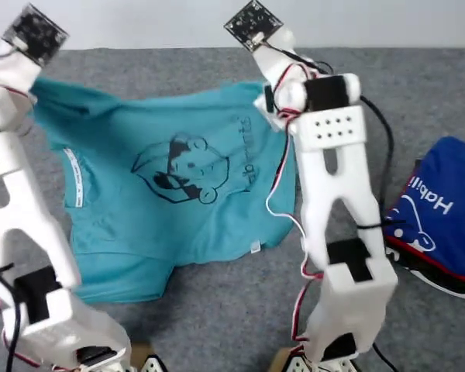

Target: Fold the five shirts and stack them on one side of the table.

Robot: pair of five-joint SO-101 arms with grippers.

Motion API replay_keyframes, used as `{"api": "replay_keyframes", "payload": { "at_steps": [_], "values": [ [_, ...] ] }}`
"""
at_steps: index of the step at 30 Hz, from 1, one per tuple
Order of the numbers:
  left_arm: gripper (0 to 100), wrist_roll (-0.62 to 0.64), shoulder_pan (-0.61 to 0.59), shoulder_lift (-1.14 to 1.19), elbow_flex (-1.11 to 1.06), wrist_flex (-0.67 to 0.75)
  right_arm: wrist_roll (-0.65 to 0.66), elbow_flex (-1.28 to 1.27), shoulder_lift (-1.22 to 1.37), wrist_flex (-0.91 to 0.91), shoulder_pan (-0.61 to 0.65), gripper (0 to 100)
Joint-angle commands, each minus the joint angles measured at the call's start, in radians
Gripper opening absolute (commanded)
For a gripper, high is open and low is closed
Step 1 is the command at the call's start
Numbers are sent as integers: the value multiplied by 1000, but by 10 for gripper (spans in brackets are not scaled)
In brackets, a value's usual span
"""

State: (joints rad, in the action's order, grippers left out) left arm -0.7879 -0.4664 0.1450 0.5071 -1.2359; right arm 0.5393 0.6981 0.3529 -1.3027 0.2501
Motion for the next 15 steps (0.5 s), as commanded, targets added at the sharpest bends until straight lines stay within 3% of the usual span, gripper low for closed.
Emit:
{"api": "replay_keyframes", "payload": {
  "at_steps": [1,5,15],
  "values": [
    [70,69,-3,26,5,138,3,3,42,171,-13,65],
    [141,161,-5,38,5,183,-87,3,65,188,-16,198],
    [170,180,2,18,13,161,-121,26,35,88,-16,199]
  ]
}}
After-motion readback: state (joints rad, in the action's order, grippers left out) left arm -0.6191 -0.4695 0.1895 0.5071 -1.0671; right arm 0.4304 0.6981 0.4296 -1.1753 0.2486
